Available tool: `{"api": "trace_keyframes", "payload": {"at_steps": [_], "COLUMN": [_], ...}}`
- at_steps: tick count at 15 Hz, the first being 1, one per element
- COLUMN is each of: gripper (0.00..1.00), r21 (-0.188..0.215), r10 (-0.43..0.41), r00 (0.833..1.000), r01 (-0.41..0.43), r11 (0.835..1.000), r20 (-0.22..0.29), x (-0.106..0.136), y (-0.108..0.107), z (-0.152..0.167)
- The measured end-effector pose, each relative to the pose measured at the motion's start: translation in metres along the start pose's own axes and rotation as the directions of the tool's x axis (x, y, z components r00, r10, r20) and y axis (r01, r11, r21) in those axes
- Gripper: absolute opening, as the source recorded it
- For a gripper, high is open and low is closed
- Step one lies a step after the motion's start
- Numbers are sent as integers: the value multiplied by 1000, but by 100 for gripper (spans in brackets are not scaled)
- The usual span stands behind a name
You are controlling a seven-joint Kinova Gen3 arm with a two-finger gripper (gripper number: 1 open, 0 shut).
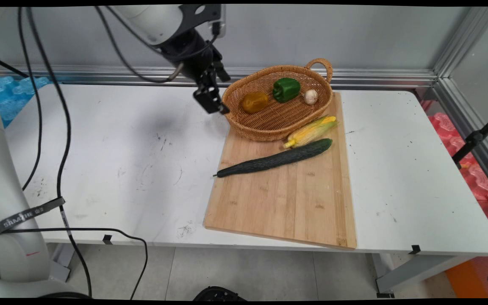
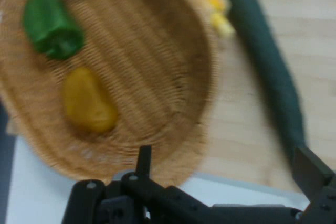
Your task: Pick up the potato from the vegetable basket
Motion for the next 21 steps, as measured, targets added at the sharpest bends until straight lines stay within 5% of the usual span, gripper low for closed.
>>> {"api": "trace_keyframes", "payload": {"at_steps": [5, 9, 16, 21], "gripper": [100, 100, 100, 100], "r21": [106, 193, 254, 250], "r10": [-173, -341, -526, -602], "r00": [985, 940, 850, 798], "r01": [171, 331, 504, 576], "r11": [980, 924, 825, 778], "r20": [13, 16, 21, 37], "x": [13, 23, 34, 34], "y": [-24, -46, -73, -87], "z": [23, 60, 136, 188]}}
